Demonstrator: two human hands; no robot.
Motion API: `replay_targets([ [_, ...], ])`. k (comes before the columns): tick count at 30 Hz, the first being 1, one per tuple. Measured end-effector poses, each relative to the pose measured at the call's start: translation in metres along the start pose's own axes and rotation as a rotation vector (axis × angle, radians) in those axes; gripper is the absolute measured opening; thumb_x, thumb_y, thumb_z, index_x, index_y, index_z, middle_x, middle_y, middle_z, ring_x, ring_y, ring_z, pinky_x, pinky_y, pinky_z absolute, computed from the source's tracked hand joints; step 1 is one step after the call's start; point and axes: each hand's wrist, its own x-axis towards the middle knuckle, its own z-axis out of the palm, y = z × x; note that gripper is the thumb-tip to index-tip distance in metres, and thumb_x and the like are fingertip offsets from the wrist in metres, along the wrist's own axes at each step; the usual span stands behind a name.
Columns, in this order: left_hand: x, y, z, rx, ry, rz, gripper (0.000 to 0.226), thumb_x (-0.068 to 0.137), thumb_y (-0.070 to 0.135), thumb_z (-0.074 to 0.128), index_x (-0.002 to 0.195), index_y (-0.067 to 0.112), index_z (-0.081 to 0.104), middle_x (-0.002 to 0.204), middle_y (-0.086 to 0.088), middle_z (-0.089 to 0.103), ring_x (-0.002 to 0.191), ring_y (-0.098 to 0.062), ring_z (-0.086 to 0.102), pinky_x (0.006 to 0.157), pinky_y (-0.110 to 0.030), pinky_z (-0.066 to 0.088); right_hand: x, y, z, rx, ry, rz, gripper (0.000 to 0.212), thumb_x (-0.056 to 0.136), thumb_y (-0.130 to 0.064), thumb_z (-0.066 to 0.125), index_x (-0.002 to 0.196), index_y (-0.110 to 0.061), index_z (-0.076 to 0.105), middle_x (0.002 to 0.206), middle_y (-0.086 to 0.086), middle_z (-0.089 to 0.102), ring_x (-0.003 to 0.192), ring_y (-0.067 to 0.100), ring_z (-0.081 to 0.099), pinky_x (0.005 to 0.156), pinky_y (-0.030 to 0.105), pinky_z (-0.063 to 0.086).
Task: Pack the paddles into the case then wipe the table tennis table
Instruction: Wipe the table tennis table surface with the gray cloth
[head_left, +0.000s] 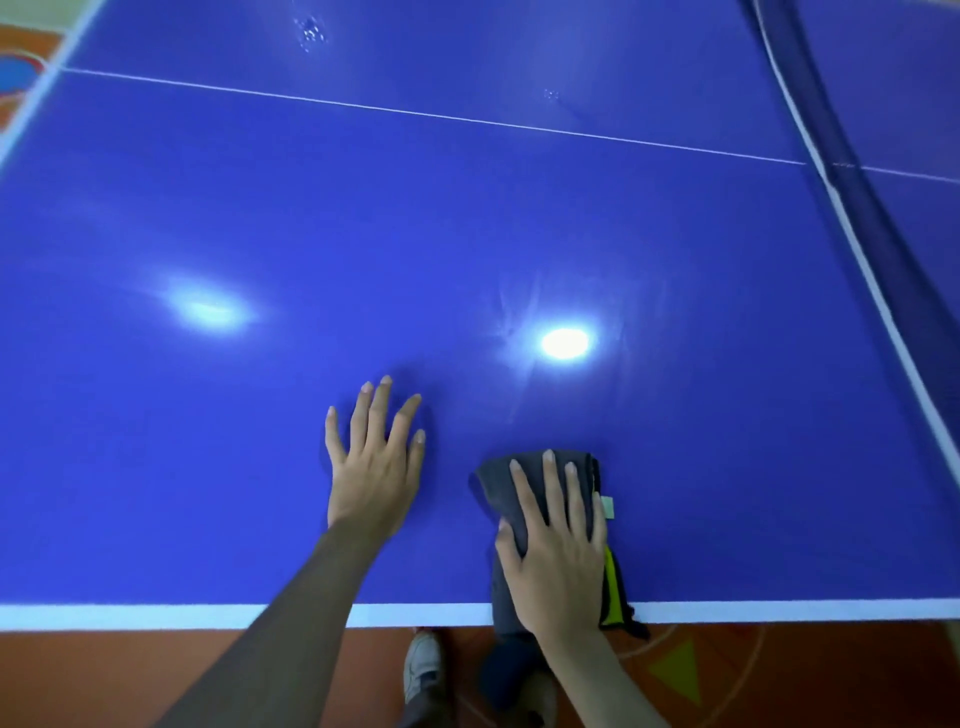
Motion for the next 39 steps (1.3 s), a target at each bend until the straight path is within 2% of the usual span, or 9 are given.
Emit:
replay_targets([
  [4, -0.003, -0.004, 0.005, 0.023, -0.017, 0.037, 0.055, 0.107, 0.041, 0.027, 0.153, 0.017, 0.047, 0.168, -0.008, 0.030, 0.157, -0.027, 0.025, 0.123, -0.062, 0.018, 0.064, 0.001, 0.001, -0.005, 0.034, -0.038, 0.066, 0.102, -0.050, 0.041, 0.164, -0.038, 0.022, 0.173, -0.001, 0.014, 0.160, 0.023, 0.011, 0.126, 0.053, 0.018],
  [9, -0.001, -0.003, 0.003, 0.013, -0.028, -0.003, 0.056, 0.104, 0.043, 0.033, 0.150, 0.014, 0.051, 0.167, -0.008, 0.031, 0.156, -0.026, 0.026, 0.123, -0.063, 0.019, 0.158, -0.014, 0.002, 0.006, 0.096, -0.005, 0.062, 0.101, -0.049, 0.041, 0.161, -0.037, 0.032, 0.171, 0.000, 0.024, 0.158, 0.024, 0.020, 0.124, 0.054, 0.023],
  [13, -0.001, -0.003, 0.003, 0.015, -0.039, 0.002, 0.056, 0.103, 0.044, 0.036, 0.148, 0.015, 0.053, 0.167, -0.008, 0.032, 0.156, -0.024, 0.027, 0.123, -0.063, 0.020, 0.214, -0.026, 0.003, 0.016, 0.132, -0.006, 0.059, 0.102, -0.049, 0.038, 0.160, -0.035, 0.035, 0.170, 0.002, 0.027, 0.157, 0.027, 0.023, 0.124, 0.056, 0.021],
  [21, -0.002, -0.002, 0.004, -0.018, -0.021, 0.002, 0.055, 0.104, 0.043, 0.036, 0.149, 0.015, 0.052, 0.168, -0.009, 0.029, 0.157, -0.024, 0.024, 0.123, -0.062, 0.022, 0.284, -0.035, 0.005, 0.054, 0.123, -0.049, 0.062, 0.100, -0.054, 0.028, 0.160, -0.036, 0.034, 0.169, 0.001, 0.028, 0.156, 0.027, 0.024, 0.124, 0.054, 0.019],
  [27, -0.001, 0.001, 0.000, -0.070, -0.025, -0.015, 0.054, 0.105, 0.045, 0.036, 0.148, 0.016, 0.051, 0.168, -0.007, 0.029, 0.157, -0.023, 0.023, 0.124, -0.061, 0.019, 0.241, -0.035, 0.002, 0.068, 0.110, -0.038, 0.062, 0.101, -0.053, 0.029, 0.161, -0.035, 0.032, 0.170, 0.000, 0.026, 0.157, 0.025, 0.022, 0.126, 0.053, 0.017],
  [34, -0.003, 0.000, -0.017, -0.303, 0.014, 0.011, 0.055, 0.109, 0.050, 0.023, 0.139, 0.018, 0.056, 0.164, -0.002, 0.034, 0.154, -0.021, 0.027, 0.125, -0.056, 0.017, 0.108, -0.044, 0.003, 0.028, 0.096, -0.042, 0.060, 0.104, -0.049, 0.037, 0.161, -0.032, 0.033, 0.170, 0.002, 0.026, 0.157, 0.025, 0.021, 0.123, 0.052, 0.022],
  [37, -0.008, -0.002, -0.023, -0.408, 0.071, -0.029, 0.045, 0.105, 0.049, 0.042, 0.137, 0.021, 0.056, 0.161, 0.001, 0.036, 0.153, -0.019, 0.027, 0.126, -0.055, 0.009, 0.052, -0.047, 0.000, 0.034, 0.033, -0.033, 0.062, 0.104, -0.050, 0.036, 0.163, -0.034, 0.026, 0.172, 0.001, 0.020, 0.159, 0.024, 0.015, 0.124, 0.052, 0.020],
  [39, -0.008, -0.004, -0.024, -0.461, 0.140, -0.111, 0.040, 0.103, 0.044, 0.049, 0.133, 0.020, 0.058, 0.156, 0.001, 0.042, 0.151, -0.019, 0.031, 0.125, -0.056, 0.010, 0.014, -0.047, 0.001, 0.050, 0.021, -0.038, 0.063, 0.104, -0.051, 0.038, 0.163, -0.035, 0.025, 0.172, 0.000, 0.018, 0.160, 0.022, 0.013, 0.126, 0.052, 0.018],
])
